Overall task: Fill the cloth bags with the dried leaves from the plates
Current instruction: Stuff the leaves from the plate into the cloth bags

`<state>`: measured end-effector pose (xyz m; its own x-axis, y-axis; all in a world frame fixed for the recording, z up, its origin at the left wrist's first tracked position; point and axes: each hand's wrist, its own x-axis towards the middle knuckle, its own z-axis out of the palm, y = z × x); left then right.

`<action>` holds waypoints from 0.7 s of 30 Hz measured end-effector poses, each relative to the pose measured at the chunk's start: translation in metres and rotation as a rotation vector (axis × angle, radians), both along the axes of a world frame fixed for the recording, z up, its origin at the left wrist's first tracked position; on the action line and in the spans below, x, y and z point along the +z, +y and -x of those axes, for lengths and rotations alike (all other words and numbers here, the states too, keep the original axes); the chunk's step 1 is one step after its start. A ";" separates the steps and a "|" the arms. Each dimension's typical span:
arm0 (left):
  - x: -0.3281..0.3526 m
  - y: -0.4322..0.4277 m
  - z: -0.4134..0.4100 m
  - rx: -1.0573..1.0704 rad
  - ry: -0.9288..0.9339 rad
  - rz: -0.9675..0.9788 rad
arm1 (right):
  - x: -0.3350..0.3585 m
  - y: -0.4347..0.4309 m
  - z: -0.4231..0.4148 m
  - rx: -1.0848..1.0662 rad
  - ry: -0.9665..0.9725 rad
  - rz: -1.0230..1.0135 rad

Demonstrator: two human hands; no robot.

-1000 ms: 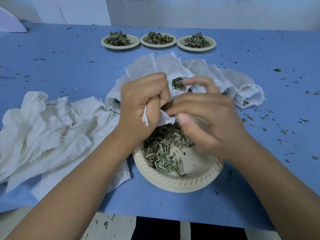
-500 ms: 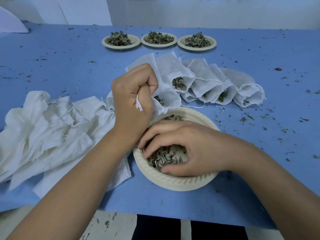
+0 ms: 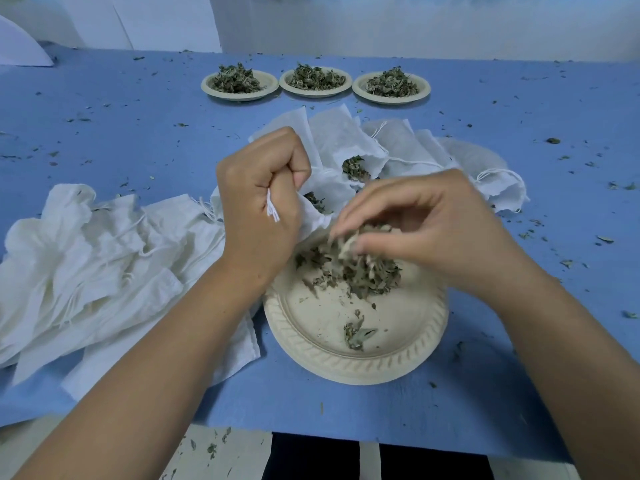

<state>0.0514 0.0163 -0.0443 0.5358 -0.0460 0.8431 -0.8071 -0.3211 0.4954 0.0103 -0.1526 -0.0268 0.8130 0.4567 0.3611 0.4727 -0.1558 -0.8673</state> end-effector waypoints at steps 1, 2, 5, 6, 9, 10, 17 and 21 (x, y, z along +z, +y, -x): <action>0.000 0.000 0.000 -0.003 0.002 -0.006 | 0.002 -0.001 -0.001 -0.051 0.010 -0.113; 0.001 -0.001 0.001 -0.010 0.001 -0.017 | 0.002 -0.002 -0.002 -0.101 0.014 -0.222; 0.000 -0.002 0.001 -0.056 -0.007 -0.073 | -0.002 0.002 -0.005 -0.212 0.053 -0.479; 0.000 -0.002 0.001 -0.073 -0.011 -0.095 | -0.004 0.005 -0.005 -0.247 0.053 -0.502; 0.000 -0.005 0.003 -0.133 -0.026 -0.160 | -0.014 0.015 -0.002 -0.316 -0.037 -0.383; 0.000 -0.005 0.004 -0.158 -0.033 -0.186 | -0.018 0.018 -0.001 -0.327 -0.118 -0.275; 0.000 -0.005 0.003 -0.149 -0.050 -0.209 | -0.021 0.015 -0.006 -0.226 -0.504 0.323; -0.001 -0.001 -0.001 -0.097 -0.047 -0.113 | -0.017 0.008 -0.009 -0.210 -0.524 0.378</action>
